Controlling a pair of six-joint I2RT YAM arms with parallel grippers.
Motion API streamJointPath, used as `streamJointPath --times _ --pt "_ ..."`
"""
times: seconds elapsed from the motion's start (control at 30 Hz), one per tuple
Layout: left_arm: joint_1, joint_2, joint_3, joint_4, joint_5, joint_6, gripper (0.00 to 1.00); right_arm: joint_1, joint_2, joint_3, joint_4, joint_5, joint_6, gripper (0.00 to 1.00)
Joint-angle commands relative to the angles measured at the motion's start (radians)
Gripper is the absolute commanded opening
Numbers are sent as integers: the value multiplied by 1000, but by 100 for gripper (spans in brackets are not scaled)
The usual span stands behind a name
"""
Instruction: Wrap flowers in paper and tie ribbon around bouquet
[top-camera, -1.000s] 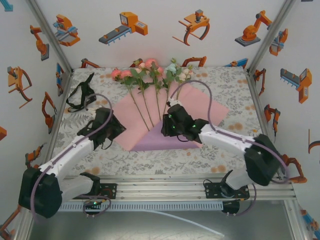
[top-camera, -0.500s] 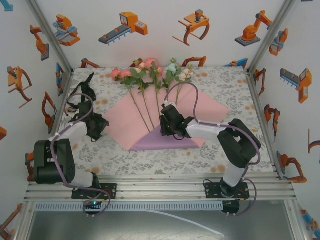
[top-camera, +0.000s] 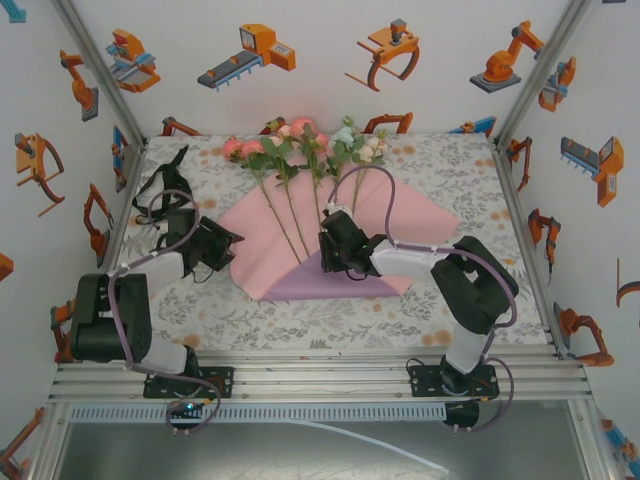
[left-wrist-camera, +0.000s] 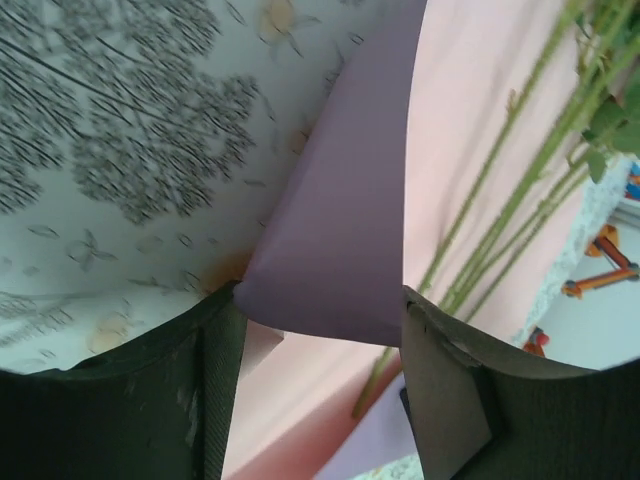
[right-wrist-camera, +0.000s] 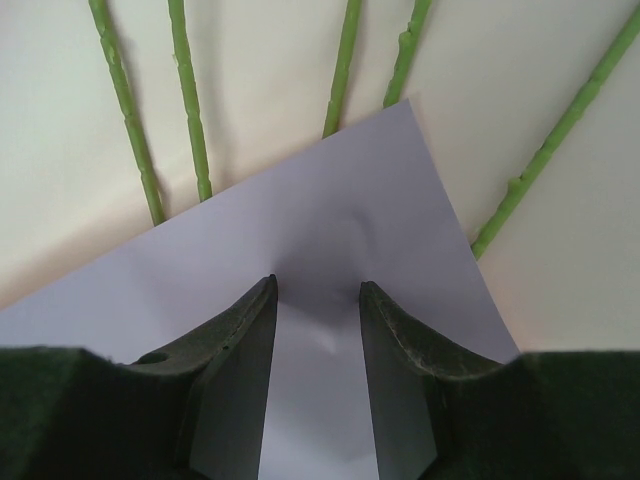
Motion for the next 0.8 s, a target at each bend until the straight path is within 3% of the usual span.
streamJointPath --times 0.0,0.2,0.53,0.63,0.77 --pt "-34 -94 -10 12 8 -47 58 1 8 11 27 1 9 40" --pt "-86 -186 -35 -127 -175 4 62 1 11 13 33 -6 14 40" --pt "-87 -114 12 -227 -303 117 55 0 -12 11 29 -15 8 40" --pt "-87 -106 29 -244 -336 137 46 1 -18 10 28 -19 7 41" --pt "-88 -139 51 -286 -311 138 20 0 -17 13 27 -14 -4 41"
